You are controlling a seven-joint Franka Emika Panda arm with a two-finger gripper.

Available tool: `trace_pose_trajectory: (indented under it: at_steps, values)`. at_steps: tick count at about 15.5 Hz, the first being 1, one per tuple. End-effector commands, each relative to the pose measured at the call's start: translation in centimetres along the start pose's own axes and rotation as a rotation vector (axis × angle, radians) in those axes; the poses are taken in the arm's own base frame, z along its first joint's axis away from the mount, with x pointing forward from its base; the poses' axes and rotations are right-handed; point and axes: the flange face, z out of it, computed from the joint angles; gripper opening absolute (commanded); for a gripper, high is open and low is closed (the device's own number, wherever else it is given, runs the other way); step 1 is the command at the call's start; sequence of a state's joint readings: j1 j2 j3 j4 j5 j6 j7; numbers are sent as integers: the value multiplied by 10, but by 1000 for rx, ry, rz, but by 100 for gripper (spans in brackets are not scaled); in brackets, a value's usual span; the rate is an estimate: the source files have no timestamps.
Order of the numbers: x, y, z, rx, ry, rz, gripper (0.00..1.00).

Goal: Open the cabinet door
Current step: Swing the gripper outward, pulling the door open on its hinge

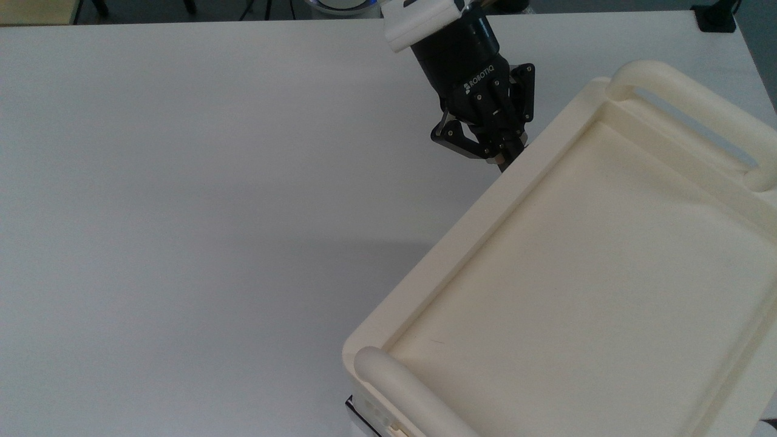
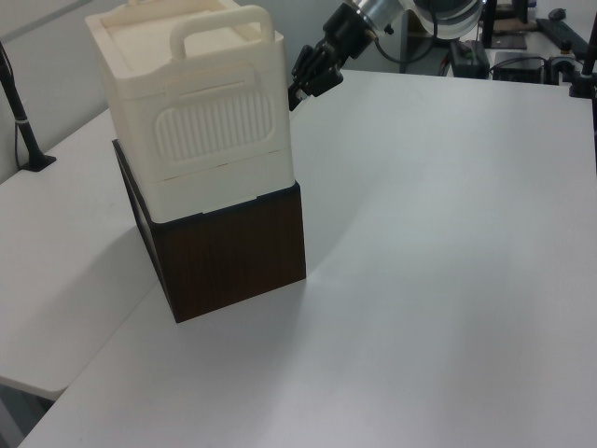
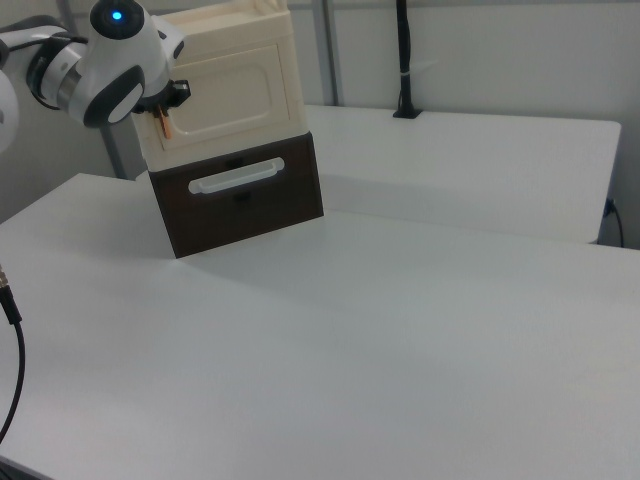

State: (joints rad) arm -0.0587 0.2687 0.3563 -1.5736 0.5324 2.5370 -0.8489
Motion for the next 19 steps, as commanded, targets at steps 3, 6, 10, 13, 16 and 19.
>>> trace_pose_trajectory:
  at_steps: [3,6,10,13,16,19]
  values:
    - [-16,17,-18,-5,-32,47,0]
    - [-21,23,-21,-2,-45,55,0]
    - [-35,44,-33,9,-84,86,20]
    - [-48,63,-55,23,-125,114,37]
    - [-63,86,-78,25,-155,148,46]
    - [-81,111,-107,16,-184,184,52]
